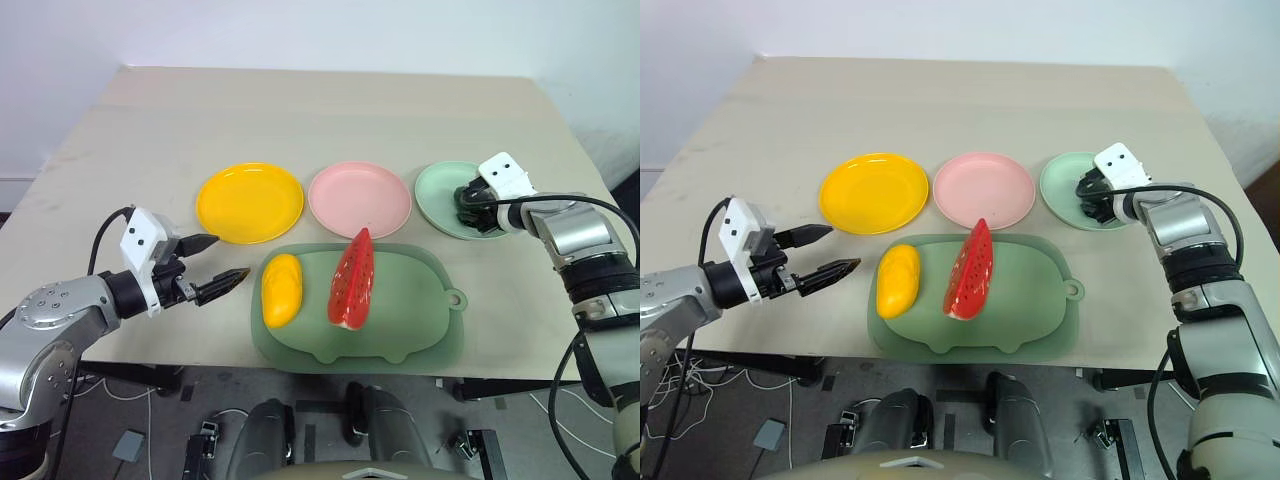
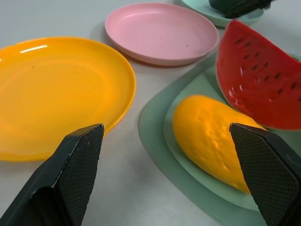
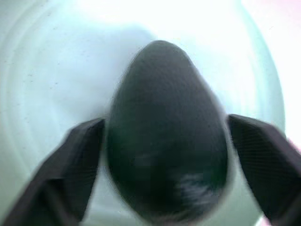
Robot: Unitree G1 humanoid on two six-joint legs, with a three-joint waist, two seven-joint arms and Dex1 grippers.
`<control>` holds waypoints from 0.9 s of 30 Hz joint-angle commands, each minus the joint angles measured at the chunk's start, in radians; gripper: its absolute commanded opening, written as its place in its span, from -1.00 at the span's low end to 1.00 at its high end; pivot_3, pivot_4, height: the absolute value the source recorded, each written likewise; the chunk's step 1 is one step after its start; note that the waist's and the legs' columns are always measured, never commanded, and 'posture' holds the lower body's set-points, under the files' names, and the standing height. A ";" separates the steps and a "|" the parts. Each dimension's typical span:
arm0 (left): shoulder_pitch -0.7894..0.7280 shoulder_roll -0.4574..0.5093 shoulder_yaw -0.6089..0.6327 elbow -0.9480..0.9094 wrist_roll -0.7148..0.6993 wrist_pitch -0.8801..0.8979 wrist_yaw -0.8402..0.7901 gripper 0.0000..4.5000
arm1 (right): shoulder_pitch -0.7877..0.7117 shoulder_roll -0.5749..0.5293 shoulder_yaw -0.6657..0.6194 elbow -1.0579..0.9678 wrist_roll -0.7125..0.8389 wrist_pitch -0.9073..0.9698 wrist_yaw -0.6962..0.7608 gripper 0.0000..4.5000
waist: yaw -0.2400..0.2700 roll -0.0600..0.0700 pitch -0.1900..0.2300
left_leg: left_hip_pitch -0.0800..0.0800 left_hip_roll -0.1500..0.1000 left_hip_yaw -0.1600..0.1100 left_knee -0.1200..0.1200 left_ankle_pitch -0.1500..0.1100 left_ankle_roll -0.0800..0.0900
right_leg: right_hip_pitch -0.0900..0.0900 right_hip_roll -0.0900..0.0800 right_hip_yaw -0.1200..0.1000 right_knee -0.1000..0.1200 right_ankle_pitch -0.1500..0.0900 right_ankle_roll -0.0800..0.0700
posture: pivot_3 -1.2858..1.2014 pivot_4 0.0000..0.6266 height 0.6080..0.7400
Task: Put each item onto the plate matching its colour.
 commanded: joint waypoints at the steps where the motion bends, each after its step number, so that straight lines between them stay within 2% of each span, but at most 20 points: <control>1: 0.002 0.003 0.024 -0.039 -0.017 -0.006 0.003 1.00 | -0.018 -0.031 -0.060 -0.110 -0.027 -0.019 0.021 1.00 | -0.002 0.001 0.000 | 0.000 0.000 0.000 0.000 0.000 0.000 | 0.000 0.000 0.000 0.000 0.000 0.000 | 0.03 -0.52 1.00; 3: 0.000 0.006 0.023 -0.036 -0.016 -0.006 0.001 1.00 | -0.021 -0.059 -0.091 -0.204 -0.006 0.031 0.054 1.00 | -0.002 0.002 0.001 | 0.000 0.000 0.000 0.000 0.000 0.000 | -0.001 0.000 0.000 0.000 0.000 0.000 | 0.03 -0.52 1.00; 8: -0.003 0.015 0.030 -0.019 -0.015 -0.008 -0.012 1.00 | -0.003 -0.139 -0.205 -0.569 0.163 0.403 0.179 1.00 | 0.001 0.002 0.001 | -0.001 0.001 0.000 -0.001 0.000 0.000 | -0.002 0.000 0.000 0.001 0.000 0.000 | 0.03 -0.52 1.00; 11: -0.010 0.014 0.021 0.000 -0.006 -0.014 -0.022 1.00 | -0.015 -0.062 -0.318 -0.851 0.370 0.828 0.203 1.00 | 0.000 0.002 0.001 | -0.001 0.001 -0.001 0.000 0.000 0.000 | -0.001 0.000 0.000 0.001 0.000 0.000 | 0.03 -0.52 1.00; 13: -0.028 0.010 0.003 0.015 -0.001 -0.017 -0.027 1.00 | 0.005 0.010 -0.369 -0.996 0.527 0.983 0.192 1.00 | -0.005 0.002 0.001 | 0.000 0.002 -0.001 0.000 0.000 0.000 | -0.001 0.000 0.000 0.001 0.000 0.000 | 0.03 -0.52 1.00; 18: -0.080 0.009 -0.040 0.050 0.014 -0.026 -0.045 1.00 | 0.053 0.137 -0.386 -1.011 0.735 0.998 -0.016 1.00 | 0.006 0.001 0.000 | 0.000 0.000 -0.001 0.000 0.000 0.000 | -0.001 -0.001 -0.001 0.002 0.000 0.000 | 0.03 -0.52 1.00; 22: -0.116 0.015 -0.058 0.080 0.025 -0.032 -0.061 1.00 | 0.085 0.244 -0.339 -0.982 0.821 0.998 -0.220 1.00 | 0.005 0.001 0.000 | -0.001 -0.001 -0.001 0.000 0.000 0.000 | 0.000 -0.001 -0.001 0.001 0.000 0.000 | 0.03 -0.52 1.00; 27: -0.112 0.013 -0.052 0.074 0.029 -0.032 -0.065 1.00 | 0.111 0.276 -0.315 -0.956 0.922 0.998 -0.401 1.00 | -0.002 0.001 0.000 | -0.001 0.000 -0.001 0.000 0.000 0.000 | -0.001 -0.001 0.000 0.002 0.000 0.000 | 0.03 -0.52 1.00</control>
